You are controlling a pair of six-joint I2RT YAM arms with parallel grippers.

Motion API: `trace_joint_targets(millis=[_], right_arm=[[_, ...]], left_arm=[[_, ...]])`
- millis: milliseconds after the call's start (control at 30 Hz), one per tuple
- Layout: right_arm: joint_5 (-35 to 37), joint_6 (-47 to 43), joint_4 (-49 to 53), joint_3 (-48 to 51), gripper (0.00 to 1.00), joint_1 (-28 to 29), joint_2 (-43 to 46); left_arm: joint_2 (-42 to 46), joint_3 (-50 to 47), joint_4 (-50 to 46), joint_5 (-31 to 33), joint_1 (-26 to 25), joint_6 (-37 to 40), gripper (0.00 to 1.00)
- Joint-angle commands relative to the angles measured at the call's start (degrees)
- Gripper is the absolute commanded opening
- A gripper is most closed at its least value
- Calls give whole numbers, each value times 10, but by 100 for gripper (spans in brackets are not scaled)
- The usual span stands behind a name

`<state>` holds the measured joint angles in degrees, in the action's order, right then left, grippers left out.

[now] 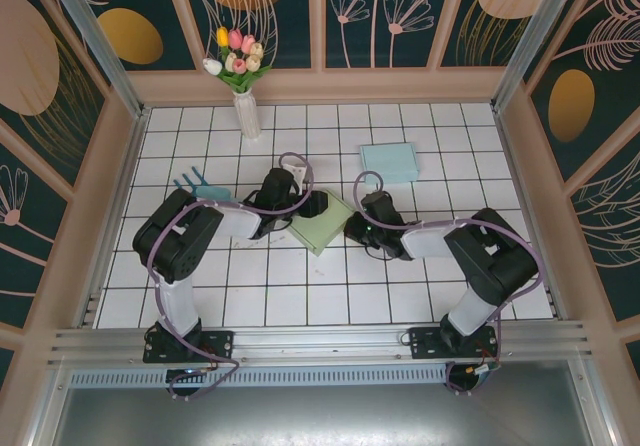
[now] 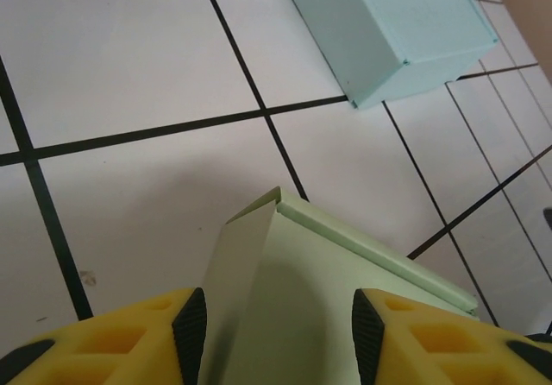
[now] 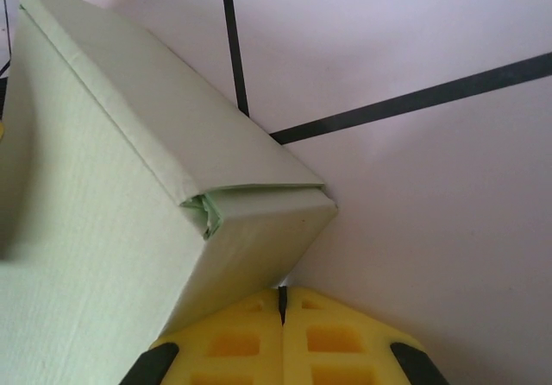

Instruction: Fold the paper box

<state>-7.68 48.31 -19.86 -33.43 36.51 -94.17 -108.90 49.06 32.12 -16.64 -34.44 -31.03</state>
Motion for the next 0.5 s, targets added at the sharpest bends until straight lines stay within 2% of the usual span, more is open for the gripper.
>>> trace_joint_targets(millis=[0, 67, 100, 200, 267, 367, 467], right_arm=[[-20, -31, -38, 15, 0, -2, -13], [-21, -36, -38, 21, 0, -8, -4], [-22, -38, -35, 24, 0, -12, 1], [-22, -40, -29, 35, 0, -20, 16], [-24, -41, -45, 55, 0, -23, 33], [-28, -48, -56, 81, 0, -23, 61], [-17, -65, -12, 82, 0, -22, 85]], left_arm=[[-12, -21, 57, -124, -45, -57, 50], [6, -35, 68, -118, -45, -67, 50], [19, -40, 55, -95, -45, -63, 51], [55, -47, -11, 29, -45, -48, 52], [79, -66, -13, 88, -43, -60, 52], [120, -104, 14, 128, -37, -82, 53], [159, -127, 12, 164, -37, -86, 55]])
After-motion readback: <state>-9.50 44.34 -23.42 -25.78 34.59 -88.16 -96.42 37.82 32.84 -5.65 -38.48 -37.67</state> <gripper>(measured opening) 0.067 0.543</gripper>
